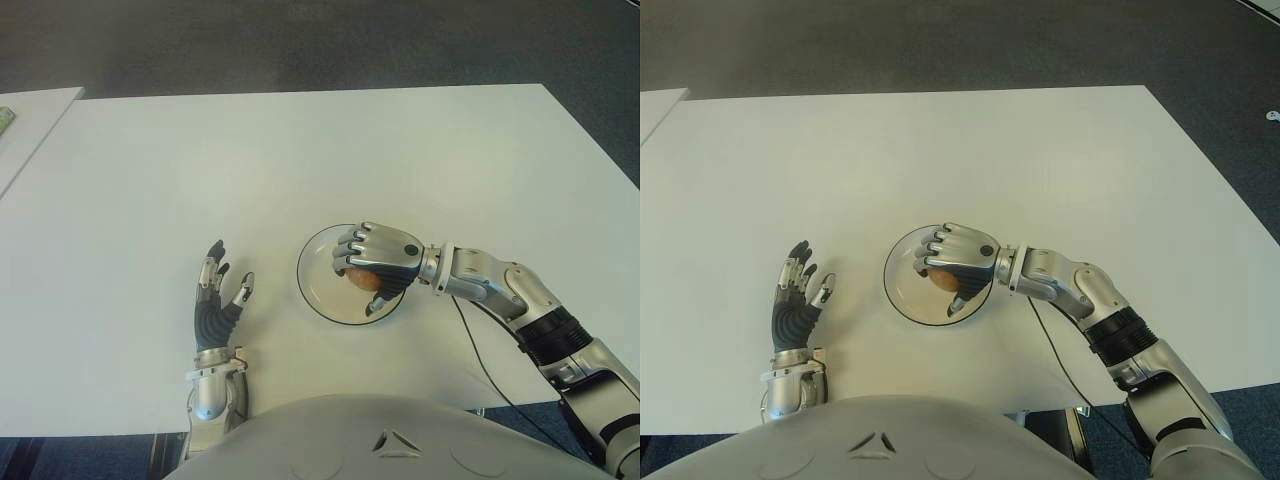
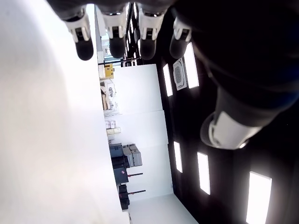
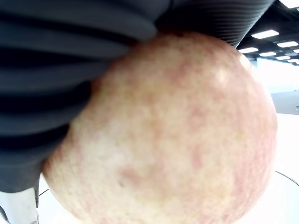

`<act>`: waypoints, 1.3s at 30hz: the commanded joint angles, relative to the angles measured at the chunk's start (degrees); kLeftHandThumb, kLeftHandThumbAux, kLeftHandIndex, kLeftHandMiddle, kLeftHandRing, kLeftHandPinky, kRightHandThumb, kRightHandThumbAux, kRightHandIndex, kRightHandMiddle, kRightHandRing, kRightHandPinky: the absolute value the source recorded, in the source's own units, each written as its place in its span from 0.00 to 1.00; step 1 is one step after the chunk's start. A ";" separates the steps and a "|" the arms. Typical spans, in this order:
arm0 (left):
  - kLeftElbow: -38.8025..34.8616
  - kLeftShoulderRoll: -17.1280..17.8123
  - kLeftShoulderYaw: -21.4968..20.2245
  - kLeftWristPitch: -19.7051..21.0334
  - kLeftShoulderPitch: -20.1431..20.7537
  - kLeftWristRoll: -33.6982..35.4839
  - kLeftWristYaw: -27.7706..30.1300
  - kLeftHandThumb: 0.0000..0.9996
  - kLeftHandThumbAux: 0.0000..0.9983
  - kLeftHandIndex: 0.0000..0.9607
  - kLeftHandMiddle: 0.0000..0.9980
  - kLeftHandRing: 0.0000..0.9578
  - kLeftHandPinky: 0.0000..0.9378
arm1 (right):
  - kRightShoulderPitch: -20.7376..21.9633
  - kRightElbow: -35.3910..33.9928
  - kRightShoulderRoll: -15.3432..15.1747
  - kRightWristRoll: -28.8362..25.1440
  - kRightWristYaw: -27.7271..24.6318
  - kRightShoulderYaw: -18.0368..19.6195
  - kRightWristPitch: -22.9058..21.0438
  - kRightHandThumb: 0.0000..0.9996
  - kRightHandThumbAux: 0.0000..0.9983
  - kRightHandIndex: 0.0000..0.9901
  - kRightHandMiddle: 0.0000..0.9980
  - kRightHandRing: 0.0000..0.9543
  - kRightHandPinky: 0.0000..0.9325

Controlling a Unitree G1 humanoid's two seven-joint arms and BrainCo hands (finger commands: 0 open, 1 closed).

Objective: Put the apples into the plate.

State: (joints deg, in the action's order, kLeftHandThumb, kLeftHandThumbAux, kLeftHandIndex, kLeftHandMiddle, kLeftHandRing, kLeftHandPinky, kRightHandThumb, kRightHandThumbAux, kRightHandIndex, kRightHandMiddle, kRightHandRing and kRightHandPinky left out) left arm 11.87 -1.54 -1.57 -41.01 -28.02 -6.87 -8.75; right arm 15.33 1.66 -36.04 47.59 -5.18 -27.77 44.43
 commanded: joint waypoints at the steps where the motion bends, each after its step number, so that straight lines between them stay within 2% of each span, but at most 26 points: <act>1: 2.73 0.09 0.00 2.21 3.95 -1.01 -0.38 0.09 0.65 0.09 0.04 0.02 0.02 | -0.19 1.18 0.91 0.52 1.87 0.78 0.65 0.73 0.71 0.45 0.85 0.89 0.91; 2: 2.75 0.18 0.01 2.22 4.01 -1.18 -0.40 0.09 0.65 0.09 0.04 0.02 0.02 | -0.12 1.68 1.28 0.59 2.85 0.84 1.00 0.73 0.71 0.45 0.85 0.89 0.90; 4: 2.82 0.28 0.00 2.26 4.14 -1.36 -0.42 0.09 0.64 0.09 0.04 0.02 0.02 | 0.05 2.36 1.71 0.74 4.05 0.87 1.46 0.71 0.71 0.44 0.79 0.81 0.77; 5: 2.81 0.31 0.03 2.26 4.17 -1.50 -0.45 0.09 0.64 0.09 0.04 0.02 0.02 | 0.11 2.55 1.82 1.03 4.58 0.89 1.59 0.71 0.71 0.44 0.78 0.80 0.75; 6: 2.78 0.34 0.06 2.24 4.21 -1.72 -0.53 0.08 0.64 0.09 0.04 0.02 0.02 | 0.23 2.46 1.71 1.79 4.66 0.84 1.34 0.70 0.71 0.44 0.68 0.68 0.63; 7: 2.76 0.36 0.09 2.23 4.23 -1.87 -0.59 0.09 0.64 0.10 0.04 0.02 0.02 | 0.32 2.41 1.62 2.37 4.75 0.79 1.18 0.62 0.67 0.39 0.58 0.58 0.54; 8: 2.77 0.37 0.13 2.24 4.28 -2.00 -0.64 0.09 0.64 0.10 0.04 0.02 0.02 | 0.47 2.42 1.49 2.89 4.69 0.69 1.04 0.48 0.61 0.33 0.44 0.42 0.39; 9: 2.78 0.36 0.15 2.28 4.33 -2.09 -0.69 0.09 0.64 0.10 0.04 0.02 0.03 | 0.59 2.47 1.40 3.19 4.66 0.63 1.00 0.39 0.57 0.27 0.33 0.30 0.28; 13: 2.64 0.34 0.37 2.64 4.50 -2.23 -0.72 0.09 0.64 0.10 0.04 0.03 0.03 | 1.30 2.72 1.02 3.66 3.46 0.28 1.13 0.23 0.51 0.14 0.13 0.09 0.06; 16: 2.51 0.34 0.60 2.96 4.55 -2.25 -0.63 0.09 0.64 0.10 0.04 0.03 0.03 | 1.87 2.86 0.69 3.27 1.96 0.02 1.26 0.19 0.48 0.08 0.06 0.03 0.02; 21: 1.44 0.18 1.28 4.02 4.33 -2.55 -0.27 0.09 0.63 0.10 0.04 0.02 0.02 | 2.37 3.13 0.50 2.01 -0.49 -0.15 1.31 0.13 0.44 0.02 0.01 0.00 0.00; 29: -0.64 0.38 3.80 6.34 4.06 -3.30 1.41 0.09 0.62 0.08 0.02 0.01 0.00 | 2.61 3.80 0.94 1.72 -1.19 -0.03 1.69 0.09 0.41 0.00 0.00 0.00 0.00; 39: -3.24 3.02 6.89 6.75 3.80 -5.29 3.99 0.05 0.60 0.04 0.00 0.00 0.00 | 3.03 4.56 1.37 3.60 0.37 -0.10 2.13 0.07 0.41 0.00 0.00 0.00 0.00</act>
State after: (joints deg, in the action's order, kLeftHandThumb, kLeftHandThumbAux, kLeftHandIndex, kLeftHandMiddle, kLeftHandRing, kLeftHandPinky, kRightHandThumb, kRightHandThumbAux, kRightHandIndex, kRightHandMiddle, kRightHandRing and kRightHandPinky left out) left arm 9.01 0.30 4.87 -35.34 -23.63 -11.38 -5.72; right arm 17.29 5.99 -34.85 50.67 -5.44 -27.93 46.00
